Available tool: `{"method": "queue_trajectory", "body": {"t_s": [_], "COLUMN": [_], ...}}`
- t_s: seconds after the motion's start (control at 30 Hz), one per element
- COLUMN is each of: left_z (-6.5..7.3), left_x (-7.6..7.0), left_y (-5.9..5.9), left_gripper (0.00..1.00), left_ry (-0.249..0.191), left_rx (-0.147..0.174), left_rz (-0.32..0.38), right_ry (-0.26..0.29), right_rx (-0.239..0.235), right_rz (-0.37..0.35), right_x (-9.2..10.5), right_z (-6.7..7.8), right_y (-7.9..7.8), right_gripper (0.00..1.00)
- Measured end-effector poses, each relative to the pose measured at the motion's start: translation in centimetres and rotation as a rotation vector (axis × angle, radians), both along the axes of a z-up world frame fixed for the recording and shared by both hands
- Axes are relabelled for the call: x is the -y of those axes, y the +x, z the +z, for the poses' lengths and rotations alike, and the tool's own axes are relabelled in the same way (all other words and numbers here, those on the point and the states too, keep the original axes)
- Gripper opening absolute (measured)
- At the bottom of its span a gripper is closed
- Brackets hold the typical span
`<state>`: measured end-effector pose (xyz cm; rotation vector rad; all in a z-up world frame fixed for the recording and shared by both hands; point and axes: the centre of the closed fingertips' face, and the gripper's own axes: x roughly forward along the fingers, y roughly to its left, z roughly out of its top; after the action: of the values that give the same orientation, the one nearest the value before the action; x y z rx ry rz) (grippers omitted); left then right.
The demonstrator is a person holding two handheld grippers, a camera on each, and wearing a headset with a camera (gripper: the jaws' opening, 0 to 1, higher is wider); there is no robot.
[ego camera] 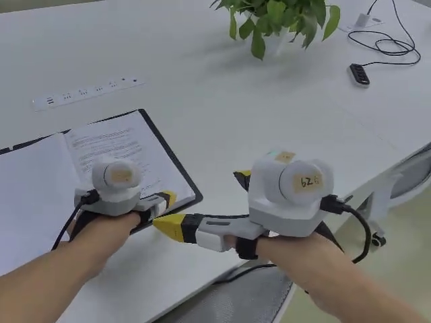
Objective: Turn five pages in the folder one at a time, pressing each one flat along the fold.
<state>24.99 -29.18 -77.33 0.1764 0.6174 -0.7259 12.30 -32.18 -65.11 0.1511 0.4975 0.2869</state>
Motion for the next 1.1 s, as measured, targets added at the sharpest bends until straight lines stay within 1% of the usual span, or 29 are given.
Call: {"method": "queue_trajectory", "body": {"t_s": [0.07,0.13,0.17,0.2,0.23,0.3,0.33,0.4,0.5,0.7,0.77,0.8,0.83,0.9,0.93,1.1], "left_z": [-0.1,-0.3,-0.4,-0.7,-0.7,-0.6,-0.8,-0.7,-0.6,-0.7,-0.7,-0.6,-0.6,-0.7,-0.7,-0.9], "left_x": [-0.1,-0.2,-0.1,-0.1,-0.1,-0.1,-0.2,-0.1,0.2,0.1,0.0,-0.1,-0.1,-0.5,-0.6,-0.7], "left_y": [0.2,0.4,0.4,0.7,0.7,0.8,1.0,0.9,0.8,1.0,1.0,1.0,1.0,1.1,1.3,1.4], "left_gripper": [0.71,0.68,0.68,0.68,0.68,0.66,0.66,0.64,0.57,0.56,0.54,0.53,0.52,0.47,0.43,0.39], "left_ry": [0.011,0.034,0.029,0.024,0.020,-0.003,-0.009,-0.021,-0.031,-0.049,-0.058,-0.059,-0.062,-0.063,-0.062,-0.063], "left_rx": [0.017,0.049,0.055,0.062,0.072,0.100,0.103,0.115,0.118,0.133,0.136,0.145,0.144,0.144,0.150,0.151], "left_rz": [0.014,0.012,0.012,0.016,0.013,0.009,0.011,0.010,-0.004,0.000,0.002,-0.001,-0.001,0.013,0.015,0.014], "right_ry": [0.001,0.001,0.002,0.004,0.005,0.002,0.000,0.006,0.007,0.008,0.009,0.007,0.005,0.004,0.004,-0.003], "right_rx": [-0.002,-0.006,-0.007,-0.012,-0.014,-0.020,-0.023,-0.024,-0.027,-0.041,-0.044,-0.045,-0.046,-0.048,-0.051,-0.060], "right_rz": [-0.002,0.000,0.003,0.005,0.007,0.014,0.017,0.015,0.016,0.019,0.020,0.021,0.022,0.025,0.026,0.037], "right_x": [0.0,-0.1,-0.1,-0.2,-0.3,-0.4,-0.5,-0.5,-0.4,-0.4,-0.4,-0.4,-0.4,-0.4,-0.4,-0.5], "right_z": [-0.1,-0.2,-0.3,-0.4,-0.5,-0.8,-0.8,-0.8,-1.0,-1.4,-1.5,-1.6,-1.6,-1.7,-1.8,-2.1], "right_y": [0.1,0.2,0.3,0.4,0.4,0.6,0.6,0.7,0.9,1.2,1.3,1.3,1.4,1.5,1.6,2.0], "right_gripper": [1.00,1.00,1.00,1.00,1.00,1.00,1.00,1.00,1.00,1.00,1.00,1.00,1.00,1.00,1.00,1.00]}}
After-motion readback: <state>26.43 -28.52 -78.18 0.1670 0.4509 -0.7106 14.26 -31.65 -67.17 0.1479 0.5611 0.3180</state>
